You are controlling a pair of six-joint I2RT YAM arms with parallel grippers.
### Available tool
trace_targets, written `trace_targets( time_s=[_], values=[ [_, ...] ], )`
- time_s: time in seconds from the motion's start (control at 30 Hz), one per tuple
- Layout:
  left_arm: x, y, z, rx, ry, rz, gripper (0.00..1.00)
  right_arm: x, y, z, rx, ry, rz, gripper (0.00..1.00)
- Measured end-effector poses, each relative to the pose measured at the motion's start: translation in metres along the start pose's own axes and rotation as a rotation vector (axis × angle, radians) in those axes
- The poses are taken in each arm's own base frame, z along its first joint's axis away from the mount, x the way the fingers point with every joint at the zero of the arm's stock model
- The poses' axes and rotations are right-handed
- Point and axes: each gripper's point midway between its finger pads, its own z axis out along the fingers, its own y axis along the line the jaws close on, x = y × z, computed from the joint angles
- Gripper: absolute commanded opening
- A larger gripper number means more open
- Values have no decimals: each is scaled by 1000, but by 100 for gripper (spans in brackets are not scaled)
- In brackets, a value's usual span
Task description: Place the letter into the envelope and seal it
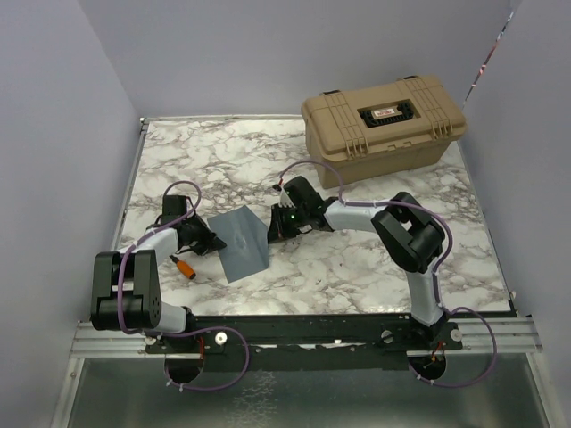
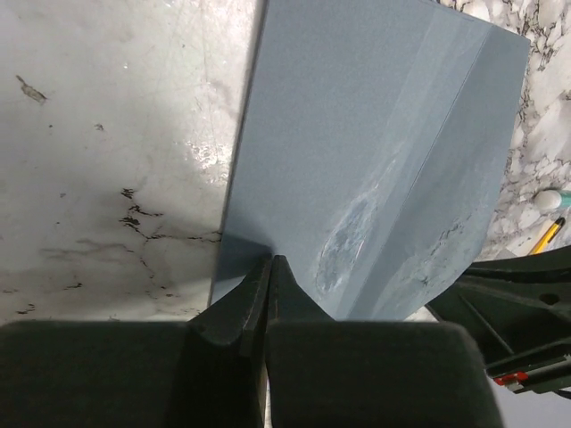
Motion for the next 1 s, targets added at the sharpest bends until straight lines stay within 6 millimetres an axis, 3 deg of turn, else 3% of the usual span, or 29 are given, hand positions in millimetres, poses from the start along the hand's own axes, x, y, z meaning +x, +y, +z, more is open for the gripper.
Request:
trace_targets(
  time_s=[0.3,0.53,0.83,1.0],
  values=[
    [1,0,0,1,-1,-13,0,-7,22,2,-104,-22,-82,14],
    [1,0,0,4,-4,-17,0,-19,54,15,-103,-39,-205,13],
    [1,0,0,8,-8,-22,0,-5,36,37,12,18,-240,13],
    [1,-1,0,14,-6,-19,0,-11,37,39,61,11,-285,12]
  ],
)
